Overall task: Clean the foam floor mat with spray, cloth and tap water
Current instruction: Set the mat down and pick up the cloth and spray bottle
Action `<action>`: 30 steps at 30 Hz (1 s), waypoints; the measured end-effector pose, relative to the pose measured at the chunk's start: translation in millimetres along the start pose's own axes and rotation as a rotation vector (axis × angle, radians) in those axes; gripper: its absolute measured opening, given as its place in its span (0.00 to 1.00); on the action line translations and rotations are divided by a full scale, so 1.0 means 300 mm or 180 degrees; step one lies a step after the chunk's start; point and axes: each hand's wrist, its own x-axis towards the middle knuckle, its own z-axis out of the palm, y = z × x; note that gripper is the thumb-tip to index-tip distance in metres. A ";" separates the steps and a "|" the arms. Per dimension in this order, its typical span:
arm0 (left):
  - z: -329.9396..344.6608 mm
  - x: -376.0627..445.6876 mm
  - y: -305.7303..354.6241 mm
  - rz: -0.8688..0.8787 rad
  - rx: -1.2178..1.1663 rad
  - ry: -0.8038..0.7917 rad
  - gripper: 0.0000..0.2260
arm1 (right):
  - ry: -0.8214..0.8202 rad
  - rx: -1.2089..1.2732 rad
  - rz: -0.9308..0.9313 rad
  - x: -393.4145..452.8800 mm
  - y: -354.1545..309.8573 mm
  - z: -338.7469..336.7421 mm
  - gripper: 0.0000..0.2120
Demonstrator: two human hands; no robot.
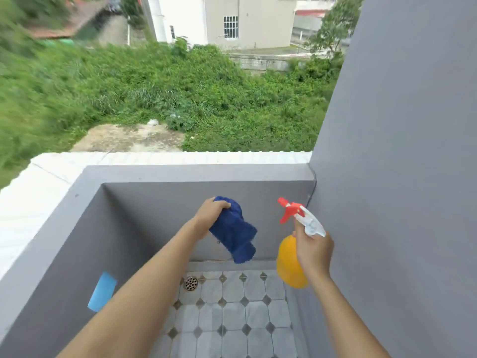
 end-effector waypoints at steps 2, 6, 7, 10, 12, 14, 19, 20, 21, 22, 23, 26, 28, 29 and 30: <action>-0.092 0.011 0.057 0.0183 -0.0188 0.0419 0.12 | 0.0146 0.0088 -0.0087 0.025 -0.124 0.057 0.10; -0.276 0.074 0.135 0.0413 -0.0173 0.0578 0.22 | 0.0536 0.0565 0.0087 0.087 -0.307 0.193 0.16; -0.314 0.095 0.151 0.0438 -0.0187 0.0540 0.21 | 0.0515 0.0611 0.0093 0.105 -0.336 0.236 0.16; -0.404 0.191 0.192 0.0452 -0.0253 0.0528 0.11 | 0.0399 0.0654 0.0181 0.169 -0.407 0.376 0.15; -0.455 0.288 0.196 0.0502 -0.0065 0.0575 0.10 | 0.0381 0.0819 0.0389 0.230 -0.436 0.479 0.14; -0.488 0.385 0.188 0.0533 0.0009 0.0559 0.12 | 0.0359 0.0883 0.0561 0.291 -0.462 0.578 0.13; -0.507 0.609 0.214 0.0593 0.0040 0.0330 0.16 | 0.0234 0.0839 0.0528 0.442 -0.521 0.798 0.11; -0.504 0.645 0.220 0.0619 -0.0012 0.0257 0.16 | 0.0217 0.0826 0.0510 0.473 -0.523 0.834 0.11; -0.499 0.678 0.228 0.0626 -0.0116 0.0182 0.16 | 0.0189 0.0802 0.0494 0.502 -0.528 0.866 0.11; -0.496 0.711 0.235 0.0613 -0.0246 0.0111 0.17 | 0.0161 0.0777 0.0473 0.528 -0.529 0.897 0.10; -0.495 0.745 0.236 0.0571 -0.0381 0.0055 0.18 | 0.0158 0.0750 0.0435 0.554 -0.526 0.929 0.09; -0.500 0.846 0.196 0.0343 -0.0625 -0.0029 0.23 | 0.0231 0.0737 0.0379 0.619 -0.489 1.009 0.08; -0.515 0.896 0.121 0.0120 -0.0582 0.0008 0.26 | 0.0277 0.0759 0.0380 0.647 -0.461 1.046 0.10; -0.529 0.912 0.076 -0.0005 -0.0522 0.0048 0.27 | 0.0288 0.0770 0.0381 0.659 -0.451 1.060 0.12; -0.544 0.925 0.028 -0.0120 -0.0450 0.0093 0.27 | 0.0295 0.0771 0.0375 0.671 -0.445 1.072 0.14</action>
